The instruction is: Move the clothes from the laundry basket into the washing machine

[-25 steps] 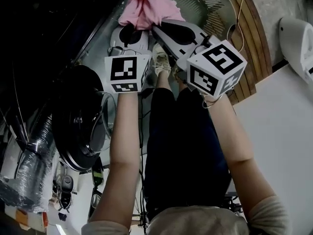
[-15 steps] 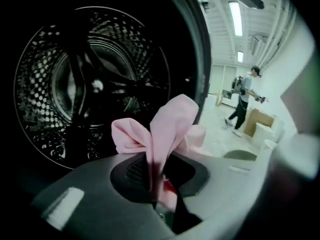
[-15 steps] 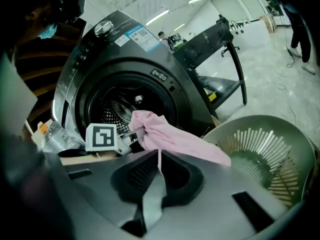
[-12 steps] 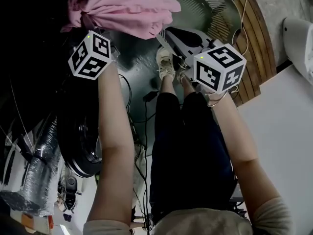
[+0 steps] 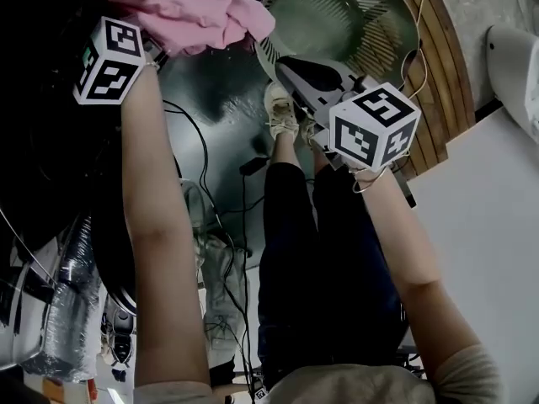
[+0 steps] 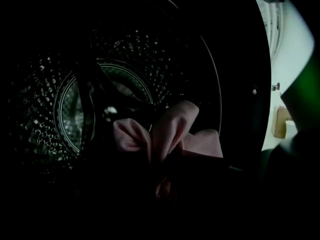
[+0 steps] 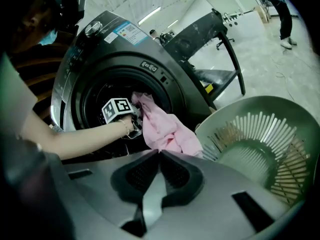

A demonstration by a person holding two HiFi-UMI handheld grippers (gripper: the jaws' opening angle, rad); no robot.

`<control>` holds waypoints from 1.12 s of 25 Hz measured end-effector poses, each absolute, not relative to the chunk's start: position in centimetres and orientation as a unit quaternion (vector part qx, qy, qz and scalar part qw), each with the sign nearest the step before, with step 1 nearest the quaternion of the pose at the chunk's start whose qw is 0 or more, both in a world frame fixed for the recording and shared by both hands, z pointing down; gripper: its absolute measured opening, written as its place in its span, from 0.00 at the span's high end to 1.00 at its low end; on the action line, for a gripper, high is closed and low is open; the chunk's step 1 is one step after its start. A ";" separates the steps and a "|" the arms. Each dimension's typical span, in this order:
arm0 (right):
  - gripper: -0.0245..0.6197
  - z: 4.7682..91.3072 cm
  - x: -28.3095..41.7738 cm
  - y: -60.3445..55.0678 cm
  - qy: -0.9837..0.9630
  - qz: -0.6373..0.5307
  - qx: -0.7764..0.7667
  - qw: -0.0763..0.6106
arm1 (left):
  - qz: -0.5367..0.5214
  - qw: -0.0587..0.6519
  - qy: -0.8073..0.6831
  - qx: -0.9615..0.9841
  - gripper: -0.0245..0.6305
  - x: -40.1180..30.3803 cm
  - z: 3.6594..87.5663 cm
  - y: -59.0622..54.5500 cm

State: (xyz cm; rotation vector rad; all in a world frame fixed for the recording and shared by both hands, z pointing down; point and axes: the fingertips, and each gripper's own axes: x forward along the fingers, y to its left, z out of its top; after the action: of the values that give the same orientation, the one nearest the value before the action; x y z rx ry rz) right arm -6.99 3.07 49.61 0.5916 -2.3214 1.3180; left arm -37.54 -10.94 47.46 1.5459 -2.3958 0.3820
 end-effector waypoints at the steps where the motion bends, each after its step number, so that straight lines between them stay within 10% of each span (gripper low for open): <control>1: 0.93 49.7 -6.8 3.2 -0.831 0.473 0.209 0.204 | 0.133 0.126 -0.825 0.535 0.87 -37.7 47.4 -11.5; 8: 0.93 50.0 -6.0 4.6 -0.822 0.488 0.208 0.209 | 0.106 0.208 -0.843 0.485 0.85 -38.8 50.4 -9.1; 12: 0.93 49.4 -6.0 5.5 -0.824 0.487 0.201 0.207 | 0.063 0.212 -0.855 0.468 0.56 -39.0 48.2 -6.0; 28: 0.93 50.7 -4.9 7.0 -0.821 0.487 0.188 0.230 | 0.115 0.396 -0.750 0.517 0.56 -21.7 60.7 1.5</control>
State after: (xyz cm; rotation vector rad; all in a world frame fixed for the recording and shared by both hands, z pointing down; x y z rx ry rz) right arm -4.87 7.04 50.74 0.5176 -2.2601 1.3401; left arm -21.74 1.54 60.65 1.3110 -1.9010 0.2925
